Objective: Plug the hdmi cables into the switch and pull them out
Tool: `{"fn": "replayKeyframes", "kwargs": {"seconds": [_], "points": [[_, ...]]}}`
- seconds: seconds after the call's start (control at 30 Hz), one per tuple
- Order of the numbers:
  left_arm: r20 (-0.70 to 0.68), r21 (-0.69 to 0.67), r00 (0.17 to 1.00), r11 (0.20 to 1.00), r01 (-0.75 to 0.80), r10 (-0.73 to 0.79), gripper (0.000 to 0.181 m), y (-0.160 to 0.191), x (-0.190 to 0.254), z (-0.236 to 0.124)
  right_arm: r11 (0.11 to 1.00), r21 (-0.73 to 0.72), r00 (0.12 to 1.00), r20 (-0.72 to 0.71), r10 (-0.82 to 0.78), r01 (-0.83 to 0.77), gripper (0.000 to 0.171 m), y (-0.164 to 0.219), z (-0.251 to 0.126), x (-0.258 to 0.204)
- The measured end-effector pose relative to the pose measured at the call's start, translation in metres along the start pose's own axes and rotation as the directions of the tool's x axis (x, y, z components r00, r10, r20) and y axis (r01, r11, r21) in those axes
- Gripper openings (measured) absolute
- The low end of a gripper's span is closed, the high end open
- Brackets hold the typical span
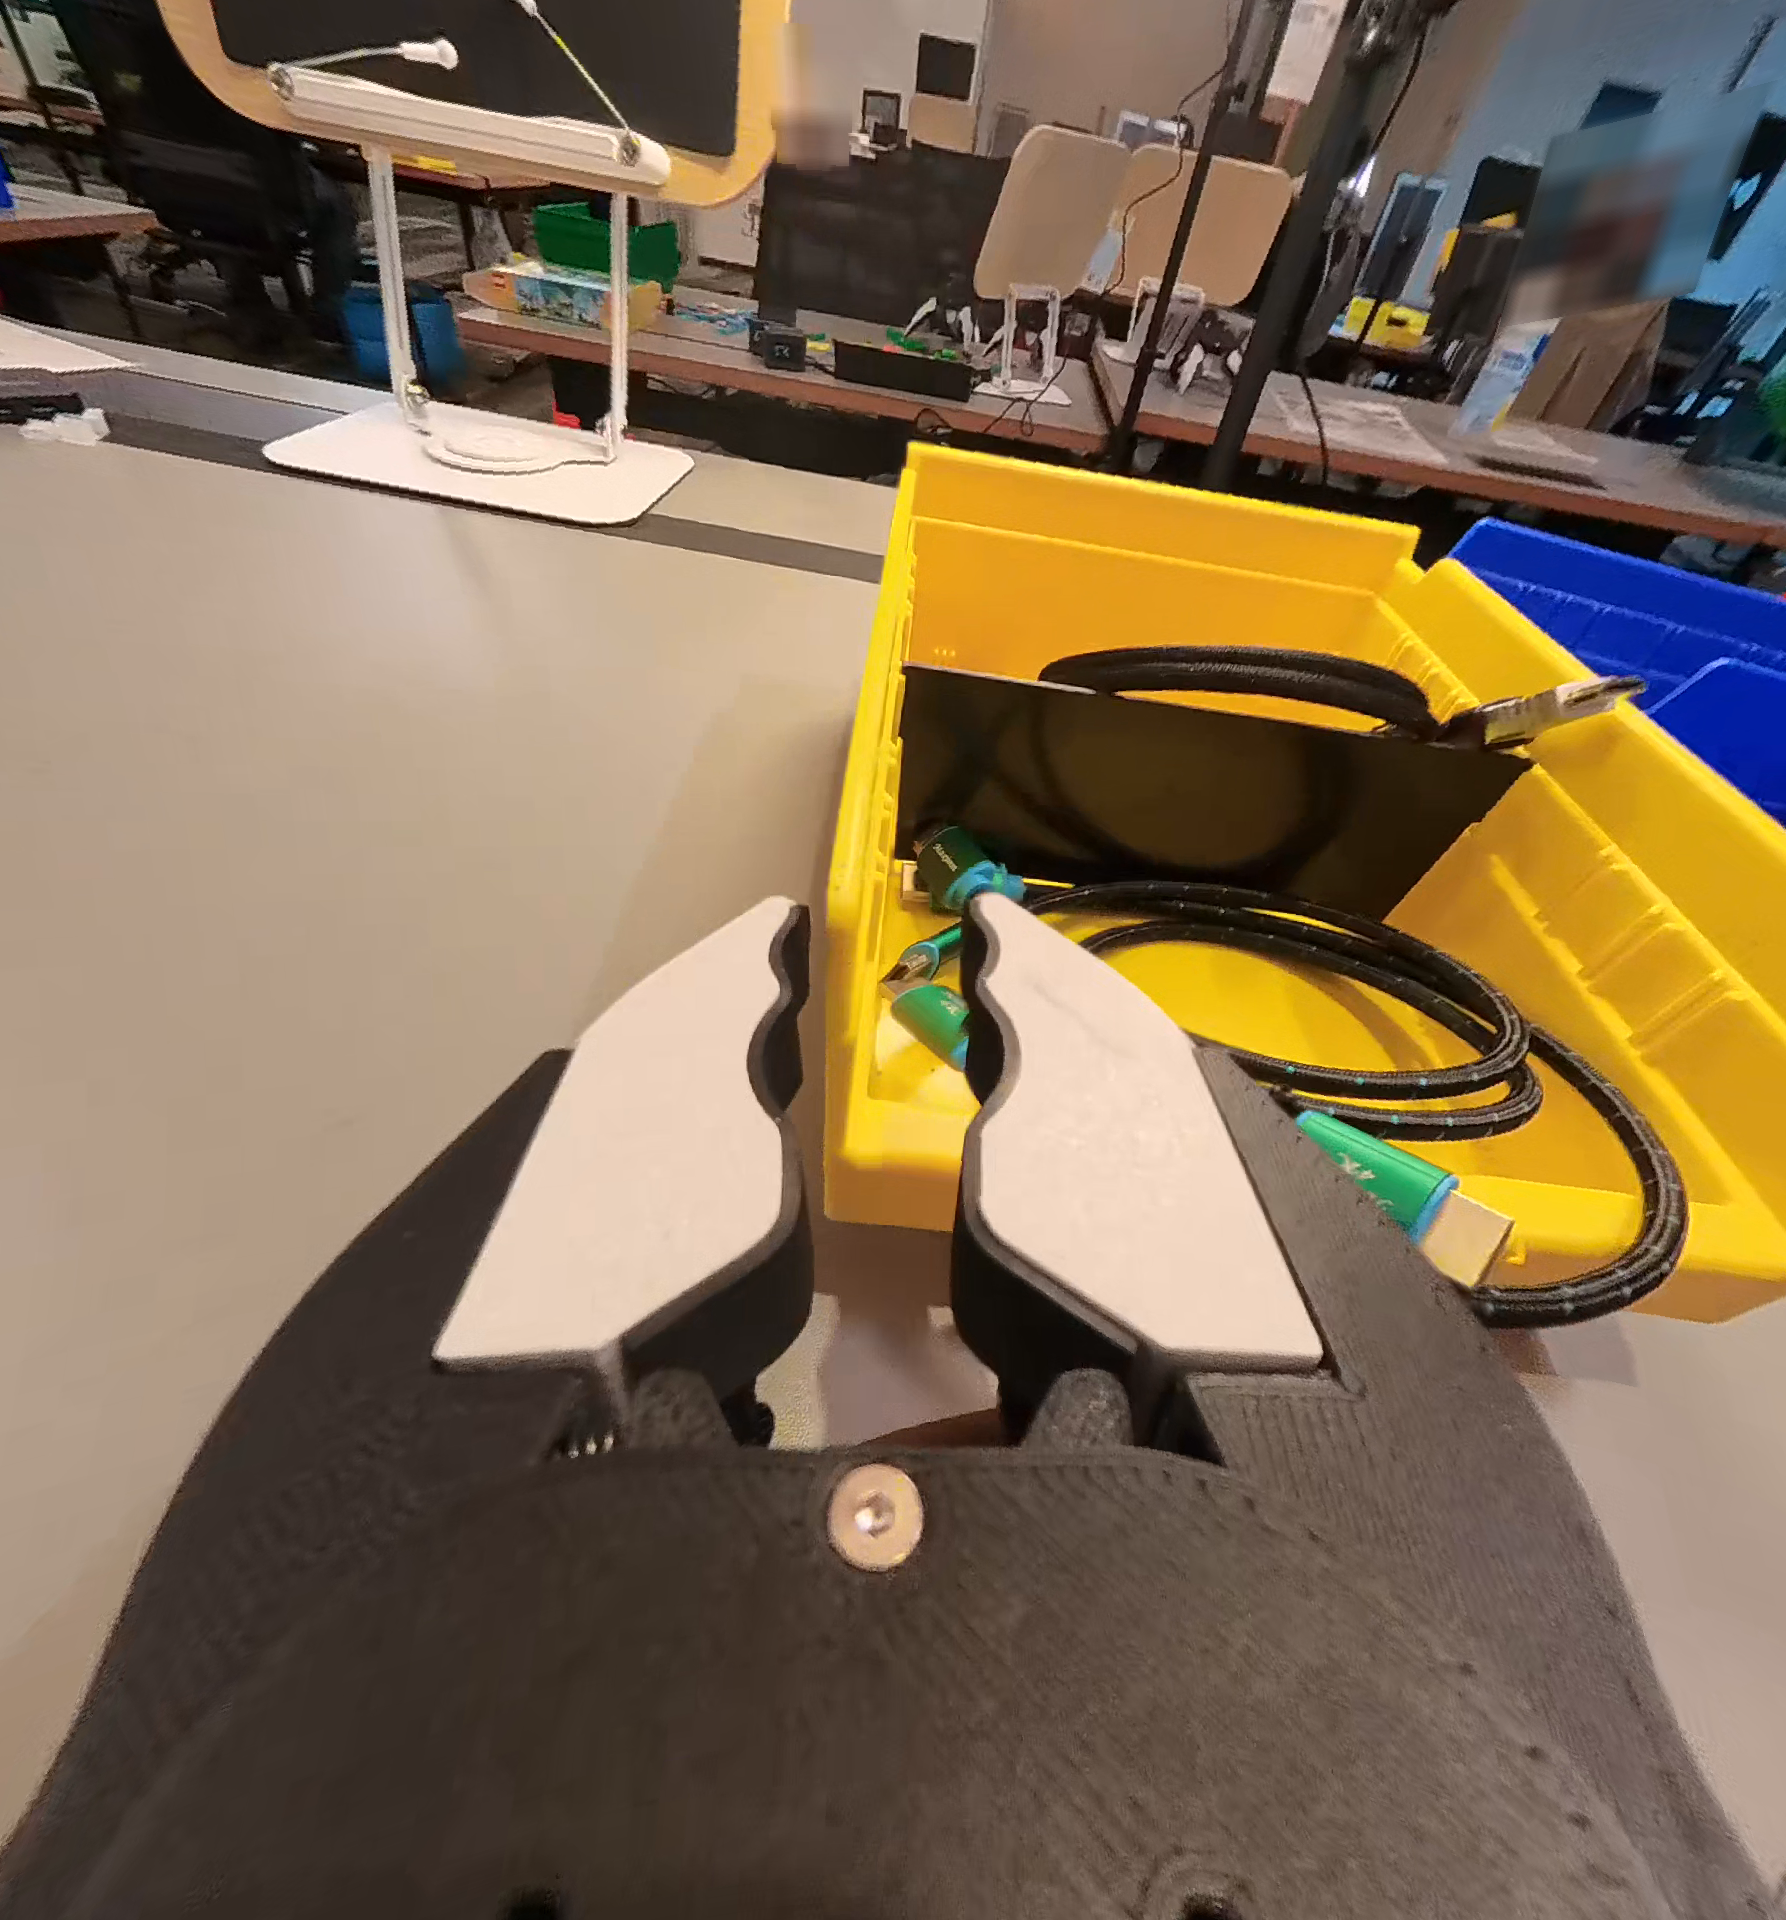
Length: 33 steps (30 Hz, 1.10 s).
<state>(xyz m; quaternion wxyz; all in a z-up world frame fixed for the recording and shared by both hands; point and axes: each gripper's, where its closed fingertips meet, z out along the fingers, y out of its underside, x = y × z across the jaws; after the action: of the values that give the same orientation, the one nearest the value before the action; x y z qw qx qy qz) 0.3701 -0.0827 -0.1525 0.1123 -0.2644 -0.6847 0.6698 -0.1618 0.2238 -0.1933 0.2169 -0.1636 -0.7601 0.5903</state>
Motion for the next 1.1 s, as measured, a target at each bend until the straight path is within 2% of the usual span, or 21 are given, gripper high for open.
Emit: {"fn": "replayKeyframes", "kwargs": {"seconds": [0.13, 0.3, 0.4, 0.53, 0.67, 0.77, 0.93, 1.1], "points": [[0.024, -0.070, 0.999, 0.997, 0.026, -0.024, 0.056, 0.019, -0.010, 0.006, 0.999, -0.021, 0.998, 0.033, 0.048, -0.047, 0.024, 0.007, 0.004, 0.000], [-0.089, -0.055, 0.992, 0.995, 0.089, -0.093, 0.049, 0.017, 0.011, 0.024, 0.999, -0.022, 0.999, 0.037, 0.024, -0.023, 0.019, 0.006, 0.006, -0.002], [-0.151, -0.097, 0.987, 0.994, 0.044, -0.059, 0.048, 0.019, 0.033, 0.043, 0.999, -0.034, 0.999, 0.032, 0.011, -0.010, 0.015, 0.008, 0.008, -0.004], [-0.160, -0.153, 0.987, 0.988, -0.007, -0.018, 0.044, 0.027, 0.048, 0.065, 0.999, -0.043, 0.999, 0.036, 0.013, -0.012, 0.009, 0.008, 0.010, -0.005], [-0.164, -0.186, 0.986, 0.982, -0.003, -0.029, 0.030, 0.034, 0.054, 0.078, 0.999, -0.042, 0.999, 0.041, 0.002, -0.001, 0.005, 0.008, 0.011, -0.007], [-0.172, -0.177, 0.985, 0.984, -0.001, -0.030, 0.005, 0.035, 0.057, 0.079, 0.999, -0.040, 0.999, 0.054, -0.006, 0.008, 0.005, 0.008, 0.012, -0.008], [-0.179, -0.147, 0.983, 0.989, 0.012, -0.039, 0.003, 0.035, 0.055, 0.075, 0.999, -0.031, 0.996, 0.083, -0.040, 0.043, 0.006, 0.007, 0.015, -0.014], [-0.252, -0.106, 0.967, 0.994, 0.012, -0.039, 0.003, 0.035, 0.058, 0.061, 0.997, -0.016, 0.988, 0.133, -0.075, 0.078, 0.008, 0.004, 0.020, -0.026]]}}
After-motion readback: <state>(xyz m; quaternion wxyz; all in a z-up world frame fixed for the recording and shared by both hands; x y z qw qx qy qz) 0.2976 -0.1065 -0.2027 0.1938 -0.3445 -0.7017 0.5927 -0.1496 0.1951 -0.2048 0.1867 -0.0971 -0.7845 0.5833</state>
